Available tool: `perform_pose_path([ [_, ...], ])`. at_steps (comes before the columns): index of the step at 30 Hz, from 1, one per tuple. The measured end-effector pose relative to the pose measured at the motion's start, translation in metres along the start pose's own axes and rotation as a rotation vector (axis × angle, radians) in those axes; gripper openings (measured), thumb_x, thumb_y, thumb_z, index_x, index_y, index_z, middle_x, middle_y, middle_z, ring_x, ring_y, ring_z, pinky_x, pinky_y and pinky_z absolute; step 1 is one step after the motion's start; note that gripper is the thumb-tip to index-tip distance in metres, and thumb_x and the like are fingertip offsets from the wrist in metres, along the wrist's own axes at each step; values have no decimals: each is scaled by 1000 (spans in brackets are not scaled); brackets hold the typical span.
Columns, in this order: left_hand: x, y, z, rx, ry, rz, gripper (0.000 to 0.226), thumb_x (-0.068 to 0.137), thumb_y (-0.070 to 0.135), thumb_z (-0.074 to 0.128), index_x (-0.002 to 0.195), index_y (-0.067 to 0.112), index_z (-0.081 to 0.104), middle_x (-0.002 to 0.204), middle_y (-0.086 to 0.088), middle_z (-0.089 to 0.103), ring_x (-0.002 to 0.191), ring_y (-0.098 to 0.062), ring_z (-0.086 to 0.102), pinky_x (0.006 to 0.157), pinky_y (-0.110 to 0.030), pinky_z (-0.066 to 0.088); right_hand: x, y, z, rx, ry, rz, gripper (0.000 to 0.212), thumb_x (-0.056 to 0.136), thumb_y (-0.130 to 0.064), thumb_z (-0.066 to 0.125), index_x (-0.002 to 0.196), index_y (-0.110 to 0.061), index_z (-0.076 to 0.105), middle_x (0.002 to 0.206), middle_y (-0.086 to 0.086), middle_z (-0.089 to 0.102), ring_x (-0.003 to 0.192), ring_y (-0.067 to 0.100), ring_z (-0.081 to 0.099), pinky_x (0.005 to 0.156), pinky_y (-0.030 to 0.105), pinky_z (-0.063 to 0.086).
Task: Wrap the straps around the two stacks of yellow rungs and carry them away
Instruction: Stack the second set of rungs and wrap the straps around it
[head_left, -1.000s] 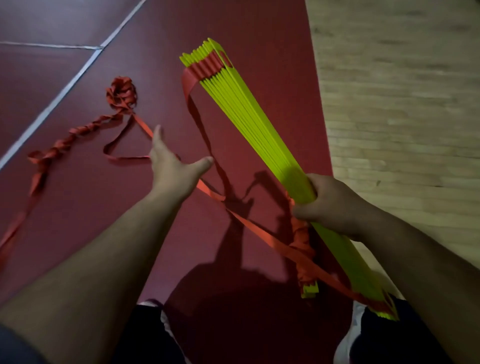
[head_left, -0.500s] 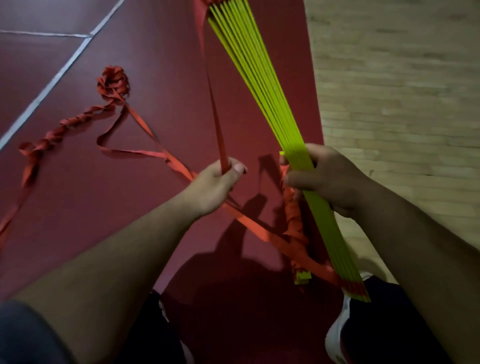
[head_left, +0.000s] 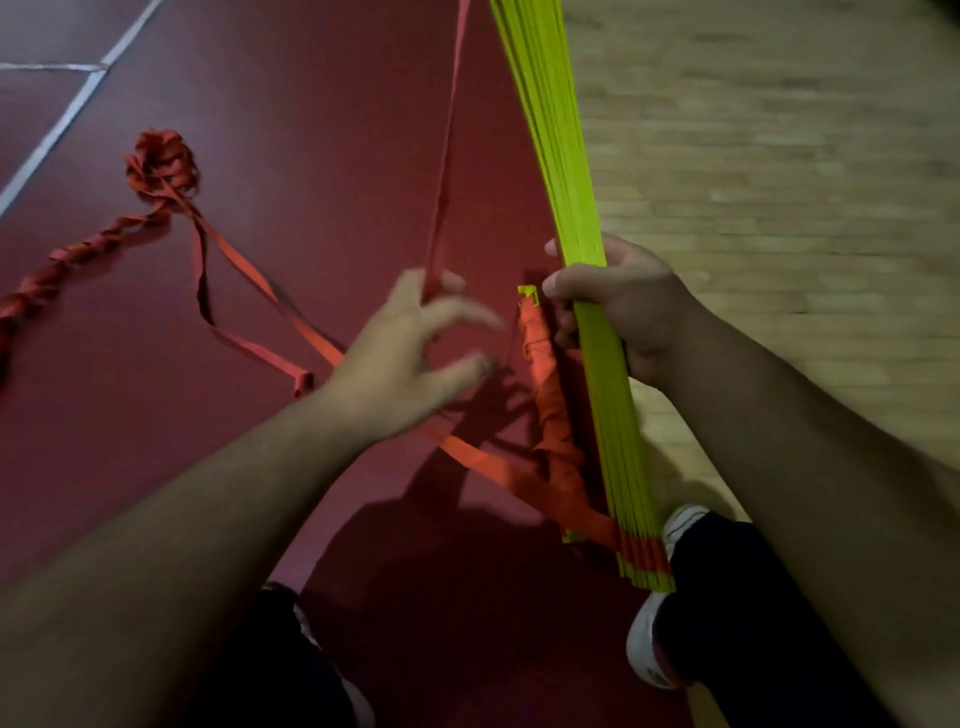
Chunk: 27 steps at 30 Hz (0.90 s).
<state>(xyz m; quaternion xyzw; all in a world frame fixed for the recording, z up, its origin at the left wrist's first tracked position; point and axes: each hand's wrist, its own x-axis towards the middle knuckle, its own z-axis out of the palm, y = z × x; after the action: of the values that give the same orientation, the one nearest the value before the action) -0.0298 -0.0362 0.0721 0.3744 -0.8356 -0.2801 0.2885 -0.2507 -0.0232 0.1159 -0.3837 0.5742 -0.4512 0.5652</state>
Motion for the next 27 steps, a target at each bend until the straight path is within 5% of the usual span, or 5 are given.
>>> perform_pose_path([
  [5, -7, 0, 17, 18, -420, 40, 47, 64, 65, 72, 94, 30, 75, 103, 2, 53, 102, -13, 51, 94, -31, 46, -2, 8, 6, -180, -65, 4, 29, 65, -3, 77, 89, -10, 63, 75, 17, 53, 51, 24, 50, 52, 33, 44],
  [14, -19, 24, 42, 256, -414, 109, 102, 44, 75, 80, 134, 35, 55, 130, -2, 36, 112, -23, 47, 97, -36, 47, -2, 5, 20, 32, -1, 130, 21, 79, 3, 68, 95, -9, 62, 72, 10, 53, 52, 19, 50, 52, 32, 49],
  [21, -23, 25, 43, 13, -564, 125, 74, 45, 67, 87, 110, 37, 70, 114, 12, 35, 105, -9, 40, 92, -11, 38, -11, 11, 25, -80, -2, 146, 27, 76, 7, 68, 101, 0, 62, 67, 11, 52, 47, 23, 49, 47, 31, 46],
  [24, -27, 31, 48, 35, -522, 152, 58, 49, 66, 88, 88, 31, 63, 101, 10, 48, 91, -11, 49, 75, -25, 47, -8, 7, 22, -140, 48, 104, 21, 72, 8, 69, 87, -5, 61, 63, 13, 54, 47, 22, 49, 46, 29, 43],
  [27, -31, 42, 51, -20, -465, 175, 67, 55, 59, 90, 108, 24, 68, 110, 8, 55, 91, -10, 58, 73, -27, 51, -2, 1, 18, -83, 74, 80, 22, 71, 4, 68, 89, -7, 62, 76, 21, 60, 52, 24, 53, 52, 35, 46],
])
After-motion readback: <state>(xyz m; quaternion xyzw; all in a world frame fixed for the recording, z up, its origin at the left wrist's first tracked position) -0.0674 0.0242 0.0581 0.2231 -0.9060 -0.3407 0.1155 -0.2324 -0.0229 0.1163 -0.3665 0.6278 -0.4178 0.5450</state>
